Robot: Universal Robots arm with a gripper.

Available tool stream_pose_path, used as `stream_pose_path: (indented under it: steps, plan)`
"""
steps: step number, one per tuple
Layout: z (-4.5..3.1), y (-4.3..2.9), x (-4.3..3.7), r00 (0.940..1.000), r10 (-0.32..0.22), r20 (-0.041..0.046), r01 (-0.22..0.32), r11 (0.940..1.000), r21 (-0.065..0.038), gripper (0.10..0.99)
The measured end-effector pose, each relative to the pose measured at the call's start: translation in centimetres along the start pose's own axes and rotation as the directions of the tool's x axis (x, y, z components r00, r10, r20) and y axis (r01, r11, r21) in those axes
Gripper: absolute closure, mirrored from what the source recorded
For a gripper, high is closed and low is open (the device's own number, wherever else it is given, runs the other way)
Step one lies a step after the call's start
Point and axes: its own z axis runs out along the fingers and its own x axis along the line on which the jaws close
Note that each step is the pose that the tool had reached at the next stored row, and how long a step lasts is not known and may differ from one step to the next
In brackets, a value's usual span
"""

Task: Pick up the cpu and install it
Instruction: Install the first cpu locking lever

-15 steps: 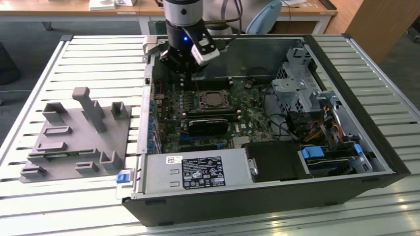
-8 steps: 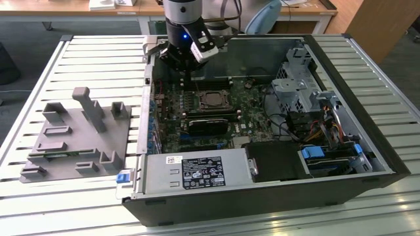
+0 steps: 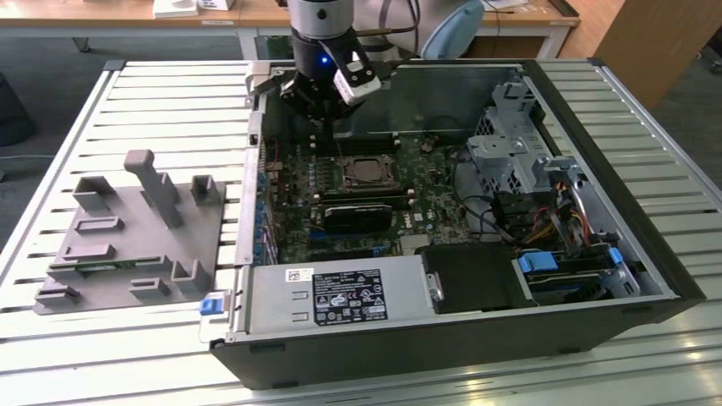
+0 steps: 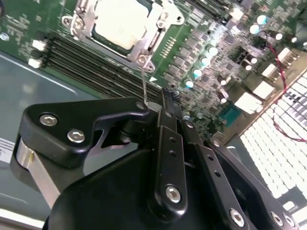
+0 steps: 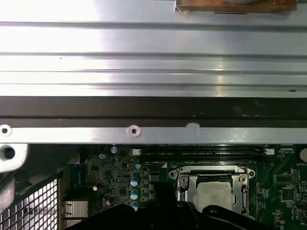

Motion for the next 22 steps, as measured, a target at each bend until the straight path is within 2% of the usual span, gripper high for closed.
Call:
stream_pose_path:
  steps: [10,15,16,19,20,22]
  plan:
    - [0.32,0.12,-2.35,1.0,0.009,0.0003,-0.009,1.0,0.0,0.98]
    - [0.44,0.12,-2.87,0.9999,0.014,0.0006,-0.014,0.9999,0.0,0.98]
    - [0.5,0.11,-2.98,0.9999,0.015,0.0001,-0.015,0.9999,-0.006,0.98]
    - [0.72,0.12,-3.31,0.9999,0.017,-0.0005,-0.017,0.9992,-0.035,0.98]
    - [0.83,0.12,-3.36,0.9998,0.018,-0.0006,-0.018,0.9991,-0.039,0.98]
    - [0.98,0.11,-3.41,0.9998,0.018,-0.0008,-0.018,0.9991,-0.039,0.98]
